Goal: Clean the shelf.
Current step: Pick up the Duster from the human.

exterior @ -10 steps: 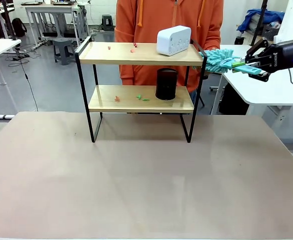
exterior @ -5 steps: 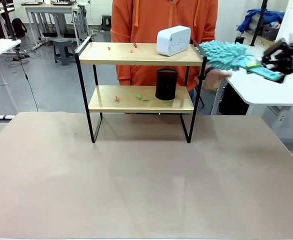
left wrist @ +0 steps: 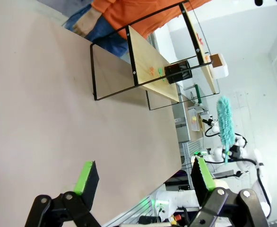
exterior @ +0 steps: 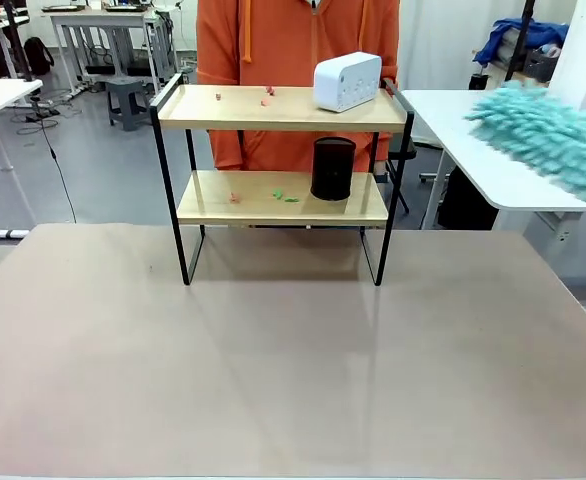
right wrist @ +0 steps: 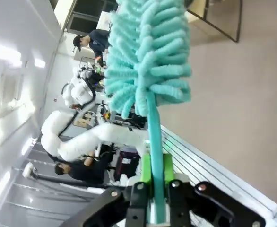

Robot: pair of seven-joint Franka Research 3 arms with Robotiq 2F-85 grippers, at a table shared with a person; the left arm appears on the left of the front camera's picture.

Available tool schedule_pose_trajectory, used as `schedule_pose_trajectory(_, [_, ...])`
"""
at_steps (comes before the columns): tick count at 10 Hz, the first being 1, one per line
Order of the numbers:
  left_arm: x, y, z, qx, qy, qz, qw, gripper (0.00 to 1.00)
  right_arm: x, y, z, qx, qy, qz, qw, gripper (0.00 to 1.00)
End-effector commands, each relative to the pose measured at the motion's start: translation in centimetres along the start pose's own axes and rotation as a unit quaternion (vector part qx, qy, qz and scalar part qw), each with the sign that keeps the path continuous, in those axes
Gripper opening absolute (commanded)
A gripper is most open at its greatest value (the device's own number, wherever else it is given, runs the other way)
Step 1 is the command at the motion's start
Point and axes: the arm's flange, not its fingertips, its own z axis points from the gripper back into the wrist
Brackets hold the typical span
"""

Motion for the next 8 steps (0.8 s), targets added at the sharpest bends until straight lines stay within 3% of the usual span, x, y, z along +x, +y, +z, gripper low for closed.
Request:
schedule_pose_trajectory(1, [0.0, 0.0, -0.1, -0.01, -0.006, -0.009, 1.0, 1.0, -1.1, -2.4, 1.0, -0.012, 0.027, 0.066, 0.997, 0.0])
schedule_pose_trajectory(2, [0.0, 0.0, -0.1, -0.01, -0.006, -0.009, 1.0, 1.0, 0.0, 0.0, 0.0, 0.0, 0.0, 0.0, 1.0, 0.0])
schedule_pose_trajectory(8, [0.0, 0.0, -0.1, -0.01, -0.006, -0.009, 1.0, 1.0, 0.0, 0.0, 0.0, 0.0, 0.0, 0.0, 1.0, 0.0])
